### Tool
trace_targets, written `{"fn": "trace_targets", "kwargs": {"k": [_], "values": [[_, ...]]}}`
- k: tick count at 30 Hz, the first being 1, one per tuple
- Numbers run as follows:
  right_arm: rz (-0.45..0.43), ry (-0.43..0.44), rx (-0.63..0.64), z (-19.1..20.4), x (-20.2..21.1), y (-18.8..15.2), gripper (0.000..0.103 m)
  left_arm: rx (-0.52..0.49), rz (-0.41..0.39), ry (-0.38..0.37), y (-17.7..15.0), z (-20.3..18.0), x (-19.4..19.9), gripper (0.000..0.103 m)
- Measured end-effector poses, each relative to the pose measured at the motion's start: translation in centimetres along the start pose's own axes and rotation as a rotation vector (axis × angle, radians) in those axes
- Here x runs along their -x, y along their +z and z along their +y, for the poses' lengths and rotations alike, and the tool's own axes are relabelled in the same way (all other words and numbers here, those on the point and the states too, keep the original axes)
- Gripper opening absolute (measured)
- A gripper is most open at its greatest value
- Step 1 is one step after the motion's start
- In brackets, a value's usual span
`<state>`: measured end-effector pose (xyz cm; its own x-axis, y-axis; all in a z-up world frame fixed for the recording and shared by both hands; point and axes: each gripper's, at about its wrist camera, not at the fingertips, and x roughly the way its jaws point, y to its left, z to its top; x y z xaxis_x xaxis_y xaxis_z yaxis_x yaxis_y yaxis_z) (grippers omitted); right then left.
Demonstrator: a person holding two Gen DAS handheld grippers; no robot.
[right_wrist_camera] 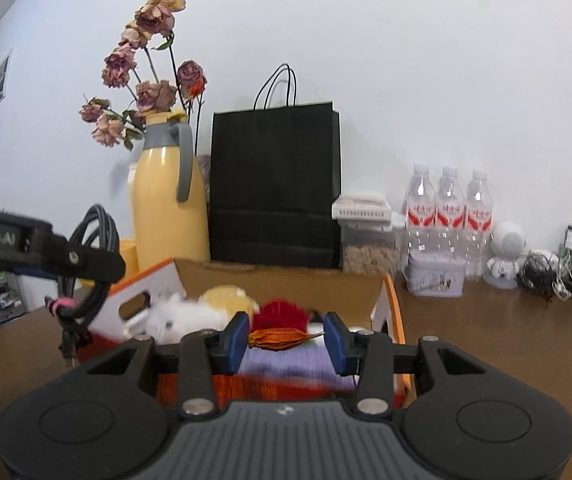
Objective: Organize objects
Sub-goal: 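Carry the cable and orange tassel into the box and open both grippers, then raise both open grippers away from the box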
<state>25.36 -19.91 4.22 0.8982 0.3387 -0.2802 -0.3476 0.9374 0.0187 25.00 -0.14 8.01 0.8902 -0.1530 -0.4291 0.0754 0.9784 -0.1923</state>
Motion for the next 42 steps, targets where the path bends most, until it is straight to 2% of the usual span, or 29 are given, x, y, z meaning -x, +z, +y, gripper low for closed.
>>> {"fn": "trace_targets", "kwargs": {"k": [4, 10, 15, 23, 26, 27, 29, 31, 32, 36, 42], "values": [[-0.026, -0.008, -0.003, 0.4, -2.1, 2.0, 0.04, 0.029, -0.026, 0.021, 1.4, 0.7, -1.5, 0.09], [-0.007, -0.013, -0.031, 0.3, -5.7, 3.5, 0.04, 0.076, -0.014, 0.062, 2.5, 1.6, -4.5, 0.09], [0.007, -0.006, -0.051, -0.4, -8.1, 3.6, 0.04, 0.096, 0.0, 0.074, 3.2, 2.3, -7.2, 0.09], [0.051, 0.001, -0.069, -1.6, -10.0, 2.6, 0.04, 0.057, 0.025, 0.069, 2.6, 1.9, -9.5, 0.09], [0.06, -0.001, -0.065, -1.6, -10.0, 2.4, 0.04, 0.063, 0.001, 0.069, 2.2, 1.9, -9.7, 0.094], [0.064, -0.002, -0.06, -1.5, -10.0, 2.3, 0.04, 0.063, -0.01, 0.078, 2.0, 1.9, -9.7, 0.102], [0.073, -0.002, -0.05, -1.3, -10.0, 2.1, 0.053, 0.05, -0.033, 0.087, 1.7, 1.9, -9.7, 0.103], [0.079, -0.004, -0.049, -1.3, -10.1, 1.9, 0.096, 0.039, -0.037, 0.095, 1.5, 1.6, -9.9, 0.103], [0.074, -0.009, -0.052, -1.3, -10.0, 1.8, 0.103, 0.032, -0.036, 0.101, 1.5, 1.5, -10.0, 0.103], [0.081, -0.018, -0.062, -1.5, -10.1, 1.7, 0.103, 0.004, -0.037, 0.13, 1.2, 1.1, -10.2, 0.103], [0.08, -0.023, -0.068, -1.7, -10.1, 1.8, 0.103, 0.003, -0.052, 0.132, 1.2, 1.1, -10.0, 0.103]]}}
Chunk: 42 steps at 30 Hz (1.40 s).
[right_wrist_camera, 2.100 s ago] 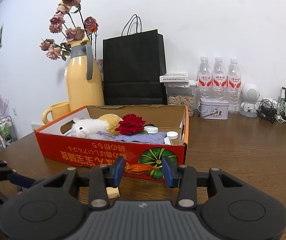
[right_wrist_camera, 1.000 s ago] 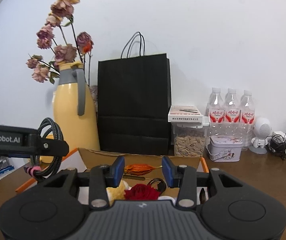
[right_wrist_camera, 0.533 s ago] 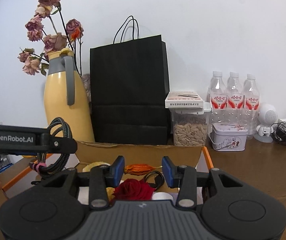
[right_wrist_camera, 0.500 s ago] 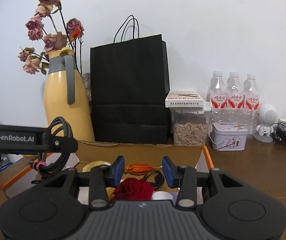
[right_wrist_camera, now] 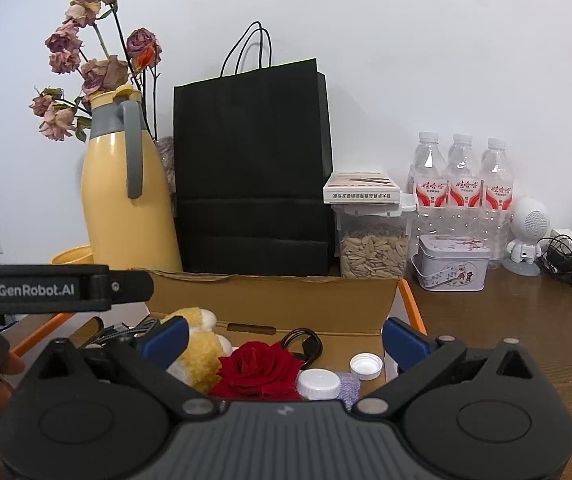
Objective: Organize objects
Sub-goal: 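Raise both open grippers away from the box, then grasp the yellow sponge block on the table with the right gripper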
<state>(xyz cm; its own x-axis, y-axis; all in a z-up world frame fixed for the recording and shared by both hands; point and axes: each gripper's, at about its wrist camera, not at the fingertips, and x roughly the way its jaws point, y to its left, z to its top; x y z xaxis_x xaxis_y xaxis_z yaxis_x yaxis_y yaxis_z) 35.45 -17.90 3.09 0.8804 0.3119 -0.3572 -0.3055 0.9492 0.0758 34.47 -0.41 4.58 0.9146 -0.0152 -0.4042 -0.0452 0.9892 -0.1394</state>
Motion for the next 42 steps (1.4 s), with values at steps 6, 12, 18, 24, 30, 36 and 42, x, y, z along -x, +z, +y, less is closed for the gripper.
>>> {"fn": "trace_targets", "kwargs": {"k": [6, 12, 18, 24, 30, 36, 42], "values": [[-0.009, -0.01, -0.004, -0.1, 0.4, 0.1, 0.103, -0.003, -0.039, -0.01, 0.1, -0.1, 1.0, 0.103], [-0.033, -0.006, 0.02, 0.0, 2.3, 0.0, 0.103, -0.005, -0.09, -0.016, -0.6, 0.5, 3.2, 0.103], [-0.087, -0.049, 0.036, 0.0, 5.2, -1.1, 0.103, -0.035, -0.125, -0.032, -2.5, 1.6, 6.3, 0.103], [-0.067, -0.047, 0.056, 0.0, 8.1, -3.4, 0.103, -0.065, -0.105, -0.016, -5.2, 2.9, 8.6, 0.103], [0.01, -0.04, 0.097, 0.9, 9.9, -6.1, 0.103, -0.078, -0.049, 0.002, -7.7, 3.4, 10.4, 0.103], [0.099, 0.006, 0.108, 2.0, 10.7, -8.0, 0.103, -0.065, 0.013, 0.019, -9.6, 3.9, 11.8, 0.103], [0.16, 0.009, 0.129, 2.7, 10.0, -8.8, 0.103, -0.035, 0.051, 0.014, -10.4, 4.6, 12.3, 0.103]]}}
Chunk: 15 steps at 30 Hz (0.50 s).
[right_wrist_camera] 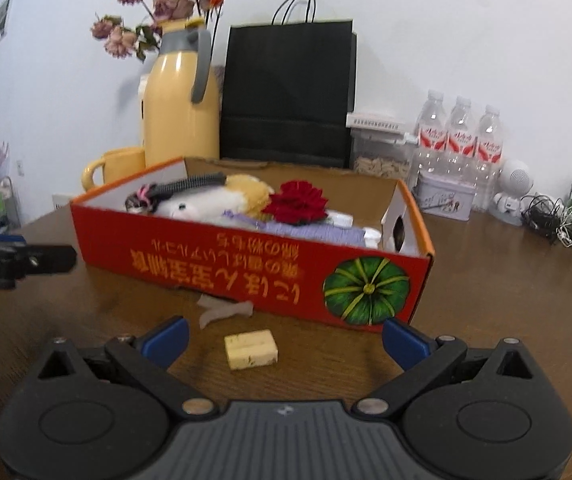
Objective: Organize objects
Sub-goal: 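Grasp the yellow sponge block on the table with the right gripper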
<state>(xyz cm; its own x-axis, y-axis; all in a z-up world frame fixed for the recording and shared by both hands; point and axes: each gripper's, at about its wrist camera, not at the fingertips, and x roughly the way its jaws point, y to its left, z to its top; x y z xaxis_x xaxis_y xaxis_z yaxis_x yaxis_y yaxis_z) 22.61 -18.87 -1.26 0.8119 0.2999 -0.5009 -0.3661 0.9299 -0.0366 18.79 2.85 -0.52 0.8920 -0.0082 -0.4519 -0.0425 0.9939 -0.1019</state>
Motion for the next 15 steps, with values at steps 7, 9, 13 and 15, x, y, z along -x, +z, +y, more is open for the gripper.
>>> {"fn": "trace_targets", "kwargs": {"k": [7, 9, 13, 15], "values": [[0.066, 0.014, -0.004, 0.0, -1.4, 0.1, 0.09, -0.001, 0.03, -0.013, -0.1, 0.0, -0.2, 0.103], [0.095, 0.025, -0.015, 0.0, -2.1, 0.2, 0.076, -0.004, 0.027, -0.019, -0.1, -0.1, -0.1, 0.103], [0.132, 0.055, -0.027, 0.2, -3.0, 0.3, 0.062, -0.006, 0.028, -0.02, -0.1, -0.2, -0.1, 0.103], [0.131, 0.059, -0.023, 0.4, -3.2, 0.4, 0.057, -0.005, 0.03, -0.016, -0.1, -0.3, -0.2, 0.103]]}}
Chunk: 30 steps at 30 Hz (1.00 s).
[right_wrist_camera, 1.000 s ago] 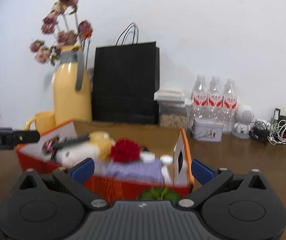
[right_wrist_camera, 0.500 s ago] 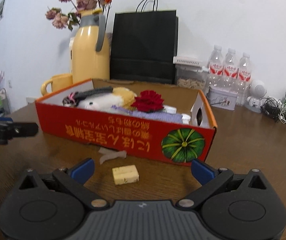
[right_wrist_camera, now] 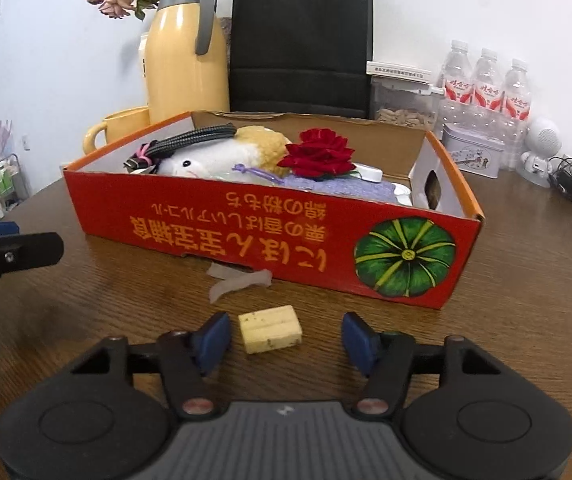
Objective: Organize objects
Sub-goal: 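Grasp the yellow sponge block on the table with the right gripper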
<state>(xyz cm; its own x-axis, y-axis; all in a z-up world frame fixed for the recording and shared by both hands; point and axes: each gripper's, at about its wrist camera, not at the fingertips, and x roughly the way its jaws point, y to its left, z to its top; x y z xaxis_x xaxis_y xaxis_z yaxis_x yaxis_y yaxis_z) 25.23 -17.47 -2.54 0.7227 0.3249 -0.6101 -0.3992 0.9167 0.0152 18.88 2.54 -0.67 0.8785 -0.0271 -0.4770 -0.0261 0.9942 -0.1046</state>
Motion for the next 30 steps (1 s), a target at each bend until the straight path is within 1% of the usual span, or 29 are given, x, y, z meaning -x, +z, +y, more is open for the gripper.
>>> {"fn": "trace_targets", "kwargs": {"k": [1, 2, 3, 6, 8, 10, 12, 24, 30], "values": [[-0.002, 0.007, 0.003, 0.1, 0.0, 0.0, 0.048, 0.003, -0.001, -0.002, 0.0, 0.0, 0.0, 0.103], [-0.006, 0.013, 0.007, 0.2, 0.1, 0.0, 0.042, 0.005, -0.002, -0.004, 0.0, 0.1, 0.0, 0.103], [-0.01, 0.019, 0.013, 0.3, 0.1, 0.0, 0.032, 0.005, -0.003, -0.003, 0.0, 0.0, 0.0, 0.103], [-0.018, 0.011, 0.025, 0.5, 0.3, 0.0, 0.031, 0.005, 0.0, -0.004, 0.1, 0.1, 0.1, 0.103], [-0.058, 0.008, 0.022, 0.6, 0.8, 0.0, 0.031, 0.005, -0.001, -0.003, 0.1, 0.1, 0.1, 0.103], [-0.117, -0.018, 0.026, 0.7, 1.5, -0.1, 0.031, 0.004, 0.0, -0.003, 0.0, 0.1, 0.1, 0.103], [-0.158, -0.037, 0.025, 0.6, 2.0, -0.1, 0.031, 0.003, 0.004, 0.003, 0.0, 0.1, -0.1, 0.103], [-0.173, -0.02, 0.008, -0.1, 2.2, 0.0, 0.031, -0.003, 0.029, 0.039, -0.3, -0.2, -1.1, 0.103], [-0.207, -0.02, -0.011, -0.9, 2.9, 0.2, 0.031, -0.002, 0.033, 0.042, -0.2, -1.7, -1.7, 0.103]]}}
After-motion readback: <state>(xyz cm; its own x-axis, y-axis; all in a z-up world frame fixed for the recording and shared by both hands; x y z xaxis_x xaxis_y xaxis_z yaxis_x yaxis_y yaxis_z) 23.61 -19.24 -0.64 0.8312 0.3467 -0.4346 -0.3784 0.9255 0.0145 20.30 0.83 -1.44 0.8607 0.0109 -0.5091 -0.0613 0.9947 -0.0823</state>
